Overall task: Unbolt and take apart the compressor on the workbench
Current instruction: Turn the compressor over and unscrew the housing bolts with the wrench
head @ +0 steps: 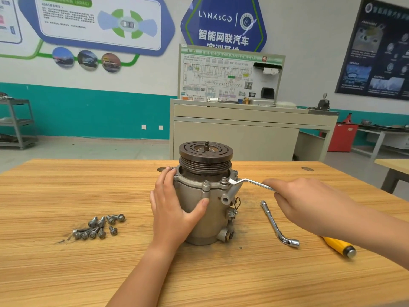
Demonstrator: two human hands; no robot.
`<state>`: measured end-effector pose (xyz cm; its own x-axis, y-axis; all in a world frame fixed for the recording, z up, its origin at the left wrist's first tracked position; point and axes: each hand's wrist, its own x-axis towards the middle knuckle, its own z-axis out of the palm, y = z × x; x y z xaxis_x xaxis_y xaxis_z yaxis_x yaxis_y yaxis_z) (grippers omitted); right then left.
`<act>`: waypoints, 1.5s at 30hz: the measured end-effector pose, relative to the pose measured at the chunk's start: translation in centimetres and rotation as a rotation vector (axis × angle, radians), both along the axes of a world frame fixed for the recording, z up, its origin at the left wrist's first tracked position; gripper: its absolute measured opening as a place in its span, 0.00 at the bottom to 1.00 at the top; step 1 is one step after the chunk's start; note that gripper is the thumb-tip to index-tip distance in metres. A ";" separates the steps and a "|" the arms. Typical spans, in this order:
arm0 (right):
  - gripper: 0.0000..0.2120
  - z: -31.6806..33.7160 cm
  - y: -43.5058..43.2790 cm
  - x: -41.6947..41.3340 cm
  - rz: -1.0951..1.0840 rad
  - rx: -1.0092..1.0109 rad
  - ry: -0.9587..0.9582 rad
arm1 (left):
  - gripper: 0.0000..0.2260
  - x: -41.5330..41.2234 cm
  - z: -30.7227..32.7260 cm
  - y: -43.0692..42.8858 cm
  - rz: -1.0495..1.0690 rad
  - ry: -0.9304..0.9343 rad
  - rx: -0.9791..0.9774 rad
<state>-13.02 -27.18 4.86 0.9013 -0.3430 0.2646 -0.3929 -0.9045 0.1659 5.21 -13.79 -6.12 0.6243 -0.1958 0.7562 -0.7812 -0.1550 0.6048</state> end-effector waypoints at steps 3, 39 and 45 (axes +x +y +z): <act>0.16 0.2 0.3 0.0 -0.016 0.002 0.011 | 0.40 0.1 0.0 -0.1 0.000 0.001 0.004; 0.09 -0.9 -2.9 9.0 0.044 -0.393 -0.039 | 0.36 0.5 0.0 -0.1 -0.015 -0.058 -0.025; 0.14 -0.5 -2.3 3.4 0.094 -0.033 -0.266 | 0.39 0.2 0.0 -0.1 0.003 -0.034 -0.013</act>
<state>-9.59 -29.53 4.36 0.8262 -0.2486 0.5055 -0.3413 -0.9348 0.0981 5.43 -13.93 -6.12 0.5985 -0.1839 0.7797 -0.8011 -0.1502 0.5794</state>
